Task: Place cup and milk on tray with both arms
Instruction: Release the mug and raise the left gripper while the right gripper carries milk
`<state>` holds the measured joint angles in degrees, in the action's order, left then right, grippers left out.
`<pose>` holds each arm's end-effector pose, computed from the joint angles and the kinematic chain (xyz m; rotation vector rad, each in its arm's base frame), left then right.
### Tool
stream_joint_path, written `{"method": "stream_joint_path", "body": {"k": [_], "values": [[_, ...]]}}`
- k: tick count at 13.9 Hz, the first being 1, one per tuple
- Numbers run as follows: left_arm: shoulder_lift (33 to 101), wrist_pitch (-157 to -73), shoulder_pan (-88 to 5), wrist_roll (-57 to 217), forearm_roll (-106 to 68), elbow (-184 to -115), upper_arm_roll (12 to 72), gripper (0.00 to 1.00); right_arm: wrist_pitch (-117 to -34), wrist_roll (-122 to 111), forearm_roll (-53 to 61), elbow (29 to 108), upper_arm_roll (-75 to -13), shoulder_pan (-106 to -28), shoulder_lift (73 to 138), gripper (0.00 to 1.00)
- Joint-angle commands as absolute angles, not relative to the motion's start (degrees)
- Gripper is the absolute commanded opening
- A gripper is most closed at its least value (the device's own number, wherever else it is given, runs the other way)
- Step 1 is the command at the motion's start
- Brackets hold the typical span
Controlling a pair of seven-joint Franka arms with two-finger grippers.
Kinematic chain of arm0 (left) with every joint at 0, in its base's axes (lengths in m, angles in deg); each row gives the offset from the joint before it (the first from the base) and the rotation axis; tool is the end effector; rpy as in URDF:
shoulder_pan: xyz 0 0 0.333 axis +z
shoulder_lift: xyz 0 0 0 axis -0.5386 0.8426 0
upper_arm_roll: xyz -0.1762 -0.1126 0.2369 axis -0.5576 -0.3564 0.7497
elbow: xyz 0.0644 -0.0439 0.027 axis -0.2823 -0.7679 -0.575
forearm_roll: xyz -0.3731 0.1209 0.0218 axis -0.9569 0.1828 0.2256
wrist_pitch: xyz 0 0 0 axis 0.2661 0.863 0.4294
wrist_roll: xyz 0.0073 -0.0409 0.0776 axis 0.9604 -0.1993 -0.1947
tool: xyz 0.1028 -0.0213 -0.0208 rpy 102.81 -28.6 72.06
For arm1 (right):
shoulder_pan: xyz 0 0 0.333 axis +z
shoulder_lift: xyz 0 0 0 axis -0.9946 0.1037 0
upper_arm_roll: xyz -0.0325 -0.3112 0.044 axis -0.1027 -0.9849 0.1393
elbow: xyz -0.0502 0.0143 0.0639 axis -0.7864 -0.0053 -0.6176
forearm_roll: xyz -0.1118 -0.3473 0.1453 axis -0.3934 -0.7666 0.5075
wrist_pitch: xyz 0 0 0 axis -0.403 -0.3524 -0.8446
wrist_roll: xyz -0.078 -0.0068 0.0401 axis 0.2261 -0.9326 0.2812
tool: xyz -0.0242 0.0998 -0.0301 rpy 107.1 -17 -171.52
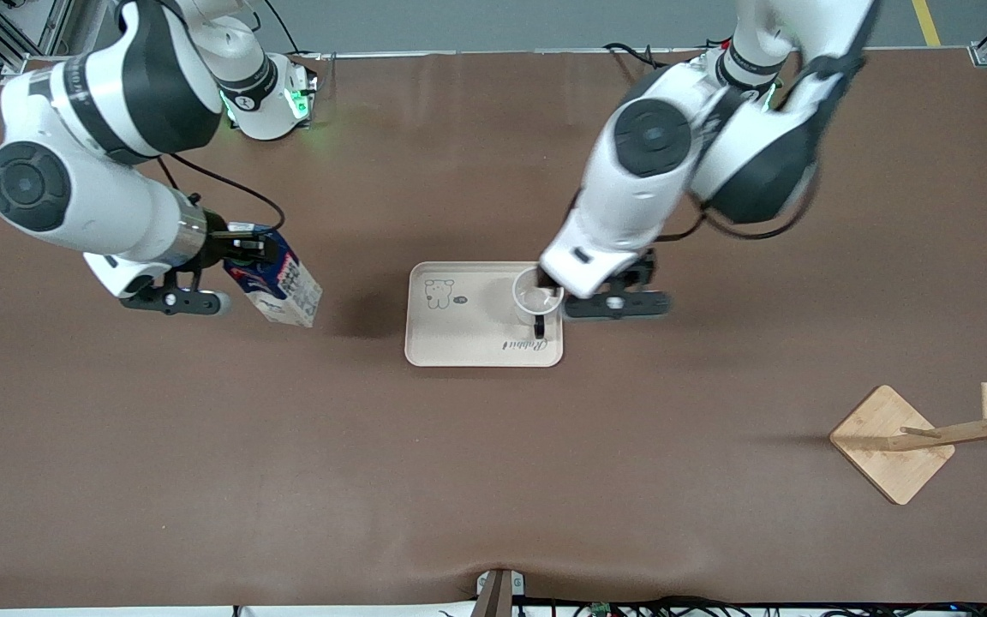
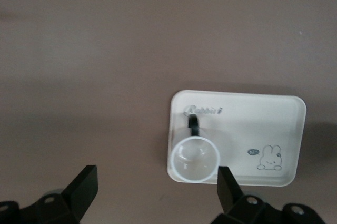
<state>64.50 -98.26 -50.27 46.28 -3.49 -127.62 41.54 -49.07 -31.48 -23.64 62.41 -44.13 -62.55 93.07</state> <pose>0.5729 -0.3624 0.5078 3.1156 0.1189 0.0112 0.5638 0.1834 0.4937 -3.0530 0.1586 0.4397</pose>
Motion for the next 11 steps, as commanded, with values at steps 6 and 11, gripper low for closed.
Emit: {"method": "stream_joint_path", "body": {"k": [6,11], "values": [[53.39,-89.66,-34.36,48.26,-2.99,-129.67,41.26,1.0,-47.95,-44.51,-17.61,52.81,-44.56,-54.79,101.85,0.24],[48.82,-85.0,-27.59,54.73,-2.99,-129.76,41.26,1.0,-48.66,-47.95,-12.35,50.43,-44.56,-50.91,106.59,0.25]]}}
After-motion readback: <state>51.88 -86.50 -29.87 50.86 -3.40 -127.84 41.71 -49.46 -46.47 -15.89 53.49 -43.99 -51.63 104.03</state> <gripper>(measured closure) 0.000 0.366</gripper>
